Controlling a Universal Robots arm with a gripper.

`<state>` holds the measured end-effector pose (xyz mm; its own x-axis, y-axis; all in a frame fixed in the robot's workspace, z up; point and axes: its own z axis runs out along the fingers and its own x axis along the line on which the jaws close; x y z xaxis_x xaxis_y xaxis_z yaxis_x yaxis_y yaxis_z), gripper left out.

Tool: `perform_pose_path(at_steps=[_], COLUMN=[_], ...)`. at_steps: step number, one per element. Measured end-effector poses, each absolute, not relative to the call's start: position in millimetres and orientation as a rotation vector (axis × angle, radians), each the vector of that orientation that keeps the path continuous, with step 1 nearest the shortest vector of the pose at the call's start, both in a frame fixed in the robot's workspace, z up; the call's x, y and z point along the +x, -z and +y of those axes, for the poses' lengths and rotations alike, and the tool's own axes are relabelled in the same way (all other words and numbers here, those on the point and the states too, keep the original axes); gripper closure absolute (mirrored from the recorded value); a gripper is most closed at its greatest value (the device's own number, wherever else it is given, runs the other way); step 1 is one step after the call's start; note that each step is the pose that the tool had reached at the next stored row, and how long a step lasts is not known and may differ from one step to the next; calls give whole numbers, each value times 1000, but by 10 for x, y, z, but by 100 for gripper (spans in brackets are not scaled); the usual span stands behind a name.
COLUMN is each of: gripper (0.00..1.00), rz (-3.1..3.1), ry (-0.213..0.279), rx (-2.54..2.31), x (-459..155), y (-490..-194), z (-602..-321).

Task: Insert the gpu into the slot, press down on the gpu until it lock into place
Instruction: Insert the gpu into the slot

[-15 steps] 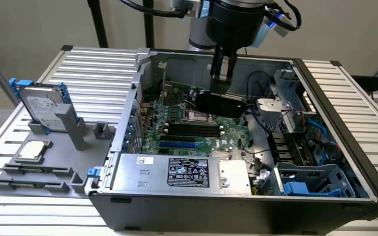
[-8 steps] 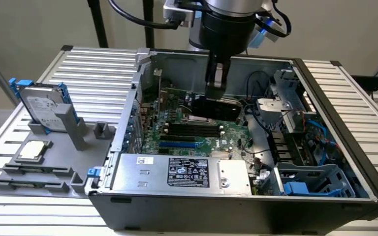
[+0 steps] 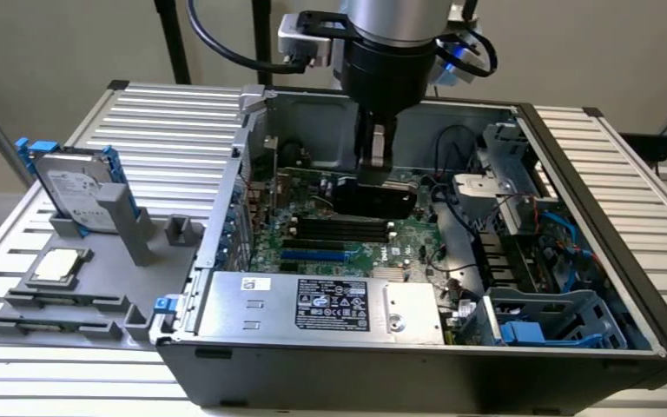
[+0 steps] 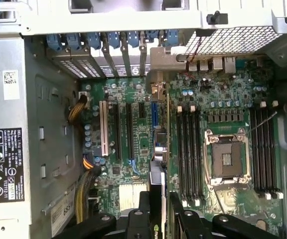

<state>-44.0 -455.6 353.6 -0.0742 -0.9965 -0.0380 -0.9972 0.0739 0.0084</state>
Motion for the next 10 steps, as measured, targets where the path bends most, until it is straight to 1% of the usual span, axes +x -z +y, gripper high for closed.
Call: perform_pose_path(at_steps=[10], gripper=[74], rz=[2264], ry=[-33], rx=[-2128], x=[-785], y=[-3354], z=[-4556])
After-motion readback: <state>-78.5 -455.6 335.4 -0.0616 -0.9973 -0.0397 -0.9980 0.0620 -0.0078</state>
